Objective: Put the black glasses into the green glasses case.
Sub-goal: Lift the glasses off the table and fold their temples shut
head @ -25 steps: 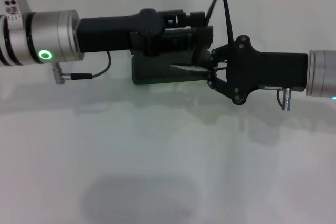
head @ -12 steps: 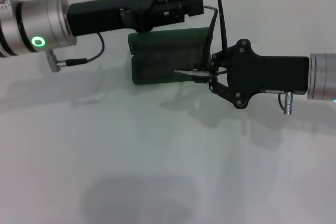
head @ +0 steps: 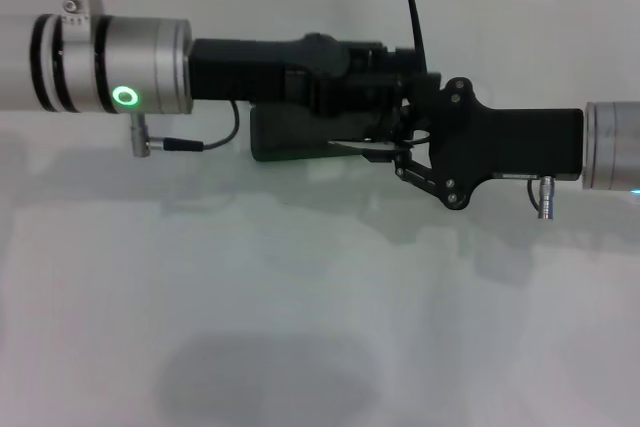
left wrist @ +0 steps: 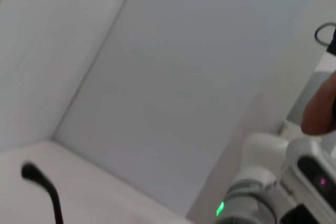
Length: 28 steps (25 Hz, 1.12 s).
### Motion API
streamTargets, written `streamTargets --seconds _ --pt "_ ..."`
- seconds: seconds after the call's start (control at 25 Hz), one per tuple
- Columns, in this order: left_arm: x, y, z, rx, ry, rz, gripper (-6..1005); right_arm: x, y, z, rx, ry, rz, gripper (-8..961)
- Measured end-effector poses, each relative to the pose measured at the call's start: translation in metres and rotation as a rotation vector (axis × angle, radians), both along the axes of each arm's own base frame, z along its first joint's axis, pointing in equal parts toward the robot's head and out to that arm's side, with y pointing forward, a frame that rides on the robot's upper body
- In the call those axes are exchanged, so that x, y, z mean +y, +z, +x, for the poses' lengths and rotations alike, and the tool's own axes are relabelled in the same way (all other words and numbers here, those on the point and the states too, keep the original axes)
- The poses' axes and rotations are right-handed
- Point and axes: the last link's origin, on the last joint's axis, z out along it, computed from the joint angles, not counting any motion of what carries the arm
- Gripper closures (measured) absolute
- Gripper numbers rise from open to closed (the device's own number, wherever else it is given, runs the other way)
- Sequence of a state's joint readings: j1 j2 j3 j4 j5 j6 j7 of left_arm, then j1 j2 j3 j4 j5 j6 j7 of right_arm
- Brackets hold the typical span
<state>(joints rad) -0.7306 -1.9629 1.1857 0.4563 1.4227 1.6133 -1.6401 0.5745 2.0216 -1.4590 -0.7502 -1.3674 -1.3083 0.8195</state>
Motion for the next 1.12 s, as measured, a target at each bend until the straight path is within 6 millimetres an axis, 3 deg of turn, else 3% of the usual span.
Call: streamTargets --seconds 0.24,0.4,0.6,0.76,0.96,1.12 --pt "0.000 -0.007 -0.002 0.033 0.023 -0.021 396 -0.001 -0.001 -0.001 -0.001 0.006 -0.007 846" --pt "0.003 -0.001 -0.002 -0.012 0.047 0.015 396 -0.003 -0.001 0.003 -0.002 0.001 -0.008 846" --pt "0.006 0.007 -0.020 -0.017 0.119 0.078 396 -0.021 0.006 0.007 0.034 0.080 -0.025 845" --pt "0.015 -0.005 -0.038 0.086 0.208 0.143 396 -0.038 0.011 0.004 0.070 0.158 -0.060 846" --pt "0.019 -0.029 -0.033 0.114 0.220 0.199 397 -0.053 -0.003 -0.009 0.099 0.204 -0.214 846" --pt "0.017 -0.032 -0.023 0.091 0.172 0.211 397 -0.043 -0.019 -0.010 0.063 0.118 -0.261 845"
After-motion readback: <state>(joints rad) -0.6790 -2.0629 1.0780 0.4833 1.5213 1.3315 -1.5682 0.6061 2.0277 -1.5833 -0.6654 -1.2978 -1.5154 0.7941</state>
